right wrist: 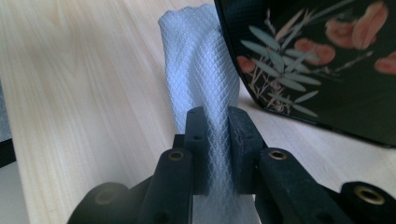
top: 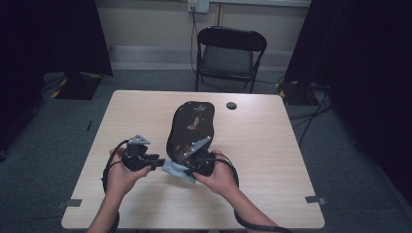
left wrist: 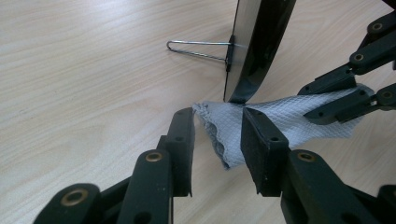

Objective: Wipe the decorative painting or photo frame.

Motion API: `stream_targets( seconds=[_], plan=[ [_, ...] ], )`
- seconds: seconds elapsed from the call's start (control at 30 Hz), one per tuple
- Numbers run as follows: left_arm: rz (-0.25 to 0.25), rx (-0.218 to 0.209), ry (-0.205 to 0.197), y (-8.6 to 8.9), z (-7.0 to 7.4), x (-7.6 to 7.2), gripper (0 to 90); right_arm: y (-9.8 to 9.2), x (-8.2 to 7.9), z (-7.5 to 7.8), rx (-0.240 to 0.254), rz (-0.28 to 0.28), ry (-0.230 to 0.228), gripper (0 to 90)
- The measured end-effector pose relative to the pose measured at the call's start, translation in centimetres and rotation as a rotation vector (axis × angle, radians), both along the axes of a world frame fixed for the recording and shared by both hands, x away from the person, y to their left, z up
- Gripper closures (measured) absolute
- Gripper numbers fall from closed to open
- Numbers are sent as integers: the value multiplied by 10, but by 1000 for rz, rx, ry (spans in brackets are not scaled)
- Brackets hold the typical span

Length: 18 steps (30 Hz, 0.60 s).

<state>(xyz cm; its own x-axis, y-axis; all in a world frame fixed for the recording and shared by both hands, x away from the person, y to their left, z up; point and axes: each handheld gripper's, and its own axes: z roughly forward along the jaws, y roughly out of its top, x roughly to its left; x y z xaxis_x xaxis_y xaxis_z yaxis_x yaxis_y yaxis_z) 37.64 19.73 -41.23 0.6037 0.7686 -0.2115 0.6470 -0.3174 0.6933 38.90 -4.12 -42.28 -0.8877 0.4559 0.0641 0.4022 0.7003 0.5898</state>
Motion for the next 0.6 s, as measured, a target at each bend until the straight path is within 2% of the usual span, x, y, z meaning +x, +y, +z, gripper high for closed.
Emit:
stream_targets(
  seconds=[0.6],
  plan=[
    [14, 0, -2, 11, 5, -10, 641, 8, -2, 29, 16, -3, -55, 799]
  ],
)
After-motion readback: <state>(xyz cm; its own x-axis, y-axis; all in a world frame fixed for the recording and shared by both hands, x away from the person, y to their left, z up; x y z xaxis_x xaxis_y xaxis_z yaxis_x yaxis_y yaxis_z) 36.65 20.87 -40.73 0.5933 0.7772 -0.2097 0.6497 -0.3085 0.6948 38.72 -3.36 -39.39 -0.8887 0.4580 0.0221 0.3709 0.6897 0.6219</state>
